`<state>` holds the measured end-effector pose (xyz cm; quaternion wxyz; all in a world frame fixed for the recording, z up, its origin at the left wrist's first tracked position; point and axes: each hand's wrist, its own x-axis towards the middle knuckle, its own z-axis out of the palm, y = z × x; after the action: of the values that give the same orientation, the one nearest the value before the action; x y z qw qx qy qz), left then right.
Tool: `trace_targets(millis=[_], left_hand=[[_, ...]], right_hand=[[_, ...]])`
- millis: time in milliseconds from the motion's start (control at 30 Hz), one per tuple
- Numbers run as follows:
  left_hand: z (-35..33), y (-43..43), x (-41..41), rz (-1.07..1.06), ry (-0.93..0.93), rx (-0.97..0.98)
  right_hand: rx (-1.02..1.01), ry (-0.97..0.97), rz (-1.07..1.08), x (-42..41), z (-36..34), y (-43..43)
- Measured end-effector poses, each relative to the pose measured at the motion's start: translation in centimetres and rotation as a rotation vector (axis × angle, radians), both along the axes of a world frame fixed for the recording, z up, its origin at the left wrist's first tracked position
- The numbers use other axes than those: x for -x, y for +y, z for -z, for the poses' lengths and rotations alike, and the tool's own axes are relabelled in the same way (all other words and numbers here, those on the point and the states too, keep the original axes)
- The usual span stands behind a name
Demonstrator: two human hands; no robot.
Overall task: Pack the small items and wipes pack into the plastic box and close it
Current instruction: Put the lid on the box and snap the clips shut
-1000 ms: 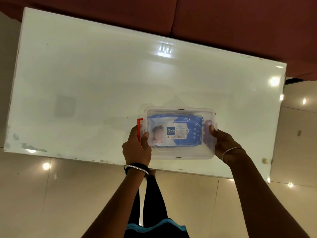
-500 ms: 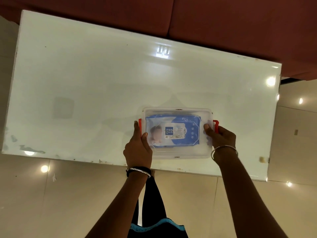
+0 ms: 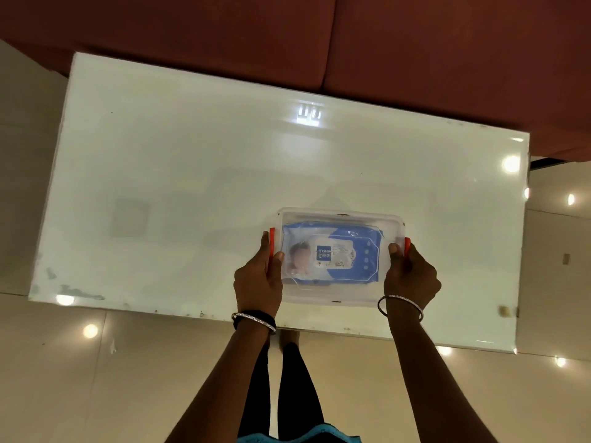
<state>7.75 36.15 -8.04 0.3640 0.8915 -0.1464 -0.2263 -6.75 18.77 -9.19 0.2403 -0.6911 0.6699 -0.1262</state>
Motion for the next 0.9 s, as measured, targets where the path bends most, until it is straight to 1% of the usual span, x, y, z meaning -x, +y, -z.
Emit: trace_targets(millis=[300, 433, 633, 800, 900], left_hand=[[0.8, 0.6, -7.8, -0.049, -0.091, 0.067], [1.4, -0.1, -9.5, -0.049, -0.072, 0.103], [2.2, -1.4, -10.1, -0.036, -0.101, 0.123], [1.7, -1.6, -10.1, 0.027, -0.153, 0.083], [1.0, -1.9, -10.2, 0.051, -0.161, 0.012]], right_hand=[[0.002, -0.050, -0.052, -6.7, -0.6, 0.3], [0.018, -0.048, -0.062, -8.5, -0.1, -1.0], [0.056, -0.028, -0.058, -9.2, 0.6, -2.4], [0.068, -0.044, -0.040, -9.0, 1.0, -2.3], [0.020, -0.019, -0.057, -8.9, 0.7, -2.3]])
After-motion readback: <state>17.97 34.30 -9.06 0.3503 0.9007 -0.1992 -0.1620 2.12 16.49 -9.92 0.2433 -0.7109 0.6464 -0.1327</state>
